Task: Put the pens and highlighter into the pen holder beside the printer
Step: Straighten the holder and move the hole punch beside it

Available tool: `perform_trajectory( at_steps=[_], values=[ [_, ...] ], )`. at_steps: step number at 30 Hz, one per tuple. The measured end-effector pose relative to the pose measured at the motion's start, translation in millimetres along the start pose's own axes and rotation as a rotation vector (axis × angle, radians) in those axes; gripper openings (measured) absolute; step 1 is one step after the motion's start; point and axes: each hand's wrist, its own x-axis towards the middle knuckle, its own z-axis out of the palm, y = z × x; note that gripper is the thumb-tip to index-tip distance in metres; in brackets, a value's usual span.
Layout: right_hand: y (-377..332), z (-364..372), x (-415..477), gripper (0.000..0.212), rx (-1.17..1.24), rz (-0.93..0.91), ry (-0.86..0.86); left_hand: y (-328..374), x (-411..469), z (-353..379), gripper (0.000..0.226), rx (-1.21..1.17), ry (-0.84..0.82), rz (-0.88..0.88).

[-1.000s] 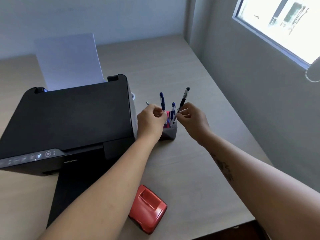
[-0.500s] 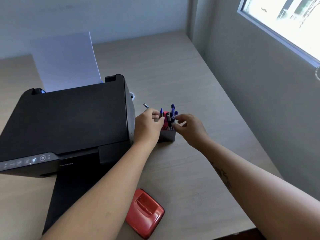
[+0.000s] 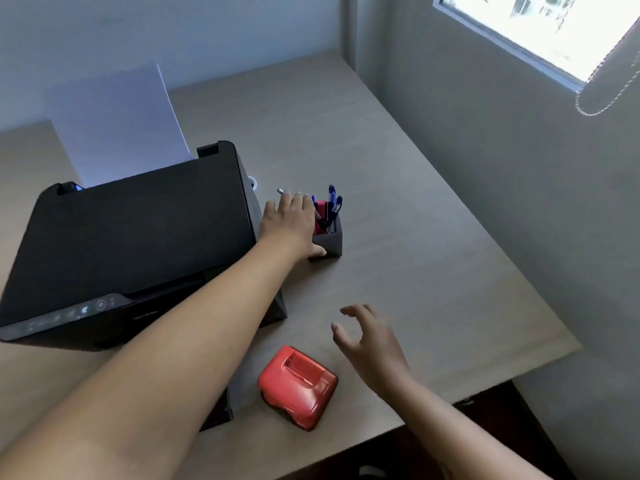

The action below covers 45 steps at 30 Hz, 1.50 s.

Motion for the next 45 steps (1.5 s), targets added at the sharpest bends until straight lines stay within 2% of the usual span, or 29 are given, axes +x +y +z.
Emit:
perform_trajectory(
  at_steps=[4, 10, 14, 21, 23, 26, 30, 35, 38, 42, 45],
  values=[
    [-12, 35, -39, 0.066, -0.199, -0.114, -0.146, -10, 11, 6, 0.103, 0.097, -0.004, 0.05],
    [-26, 79, -69, 0.086, -0.323, -0.179, -0.185, -14, 15, 14, 0.086, 0.163, 0.001, 0.115],
    [-25, 97, -70, 0.069, -0.477, -0.252, -0.044, -15, 18, 16, 0.078, 0.168, 0.007, 0.121],
    [-8, 55, -38, 0.058, -0.604, -0.295, -0.023, -13, 23, 21, 0.075, 0.164, 0.017, 0.12],
    [1, 31, -16, 0.057, -0.644, -0.281, -0.045, -13, 26, 24, 0.075, 0.135, 0.014, 0.103],
    [9, -9, 25, 0.052, -0.657, -0.218, -0.169, -12, 28, 24, 0.076, 0.096, 0.022, 0.065],
    [10, -42, 78, 0.052, -0.63, -0.2, -0.184, -18, 33, 16, 0.078, 0.085, -0.029, -0.033],
    [5, -55, 144, 0.061, -0.694, -0.236, -0.159, -25, 42, 11, 0.071, 0.102, -0.114, -0.086],
    [7, -54, 181, 0.094, -0.78, -0.328, -0.204, -23, 45, 11, 0.076, 0.09, -0.129, -0.12],
    [-6, -56, 197, 0.059, -0.727, -0.331, -0.192, -24, 46, 12, 0.077, 0.076, -0.128, -0.142],
    [-11, -57, 204, 0.059, -0.747, -0.335, -0.22, -24, 45, 13, 0.075, 0.078, -0.113, -0.148]
  ],
)
